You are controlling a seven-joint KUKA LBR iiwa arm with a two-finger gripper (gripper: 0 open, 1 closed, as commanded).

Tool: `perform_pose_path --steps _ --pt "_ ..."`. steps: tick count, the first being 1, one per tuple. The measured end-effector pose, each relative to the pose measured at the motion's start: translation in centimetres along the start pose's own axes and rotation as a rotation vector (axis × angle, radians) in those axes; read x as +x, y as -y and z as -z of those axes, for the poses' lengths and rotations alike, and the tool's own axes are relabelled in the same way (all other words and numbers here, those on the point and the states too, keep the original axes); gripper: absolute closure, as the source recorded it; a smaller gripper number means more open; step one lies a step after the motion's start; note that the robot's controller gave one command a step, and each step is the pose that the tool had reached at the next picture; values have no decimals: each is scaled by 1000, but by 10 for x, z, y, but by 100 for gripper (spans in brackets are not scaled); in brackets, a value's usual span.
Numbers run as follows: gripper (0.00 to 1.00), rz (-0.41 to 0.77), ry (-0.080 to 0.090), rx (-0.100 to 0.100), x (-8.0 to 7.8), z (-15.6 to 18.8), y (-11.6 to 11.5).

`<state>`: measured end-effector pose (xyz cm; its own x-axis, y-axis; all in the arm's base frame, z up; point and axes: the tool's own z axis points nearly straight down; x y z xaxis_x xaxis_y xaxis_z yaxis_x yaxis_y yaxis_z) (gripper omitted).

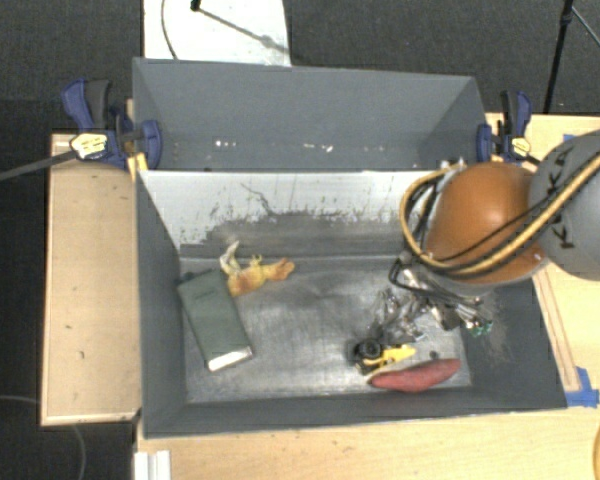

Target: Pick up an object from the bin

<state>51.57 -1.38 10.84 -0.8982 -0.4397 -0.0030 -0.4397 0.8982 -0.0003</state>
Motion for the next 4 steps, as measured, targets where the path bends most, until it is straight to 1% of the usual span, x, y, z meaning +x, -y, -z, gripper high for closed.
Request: perform_pose_path --steps 1,2,3,4 --pt "100 -45 -6 -3 22 63 -8" --pt "0 -120 0 0 38 18 -1" --pt "0 -122 -1 0 39 16 0" --pt "100 187 4 2 42 -35 4"
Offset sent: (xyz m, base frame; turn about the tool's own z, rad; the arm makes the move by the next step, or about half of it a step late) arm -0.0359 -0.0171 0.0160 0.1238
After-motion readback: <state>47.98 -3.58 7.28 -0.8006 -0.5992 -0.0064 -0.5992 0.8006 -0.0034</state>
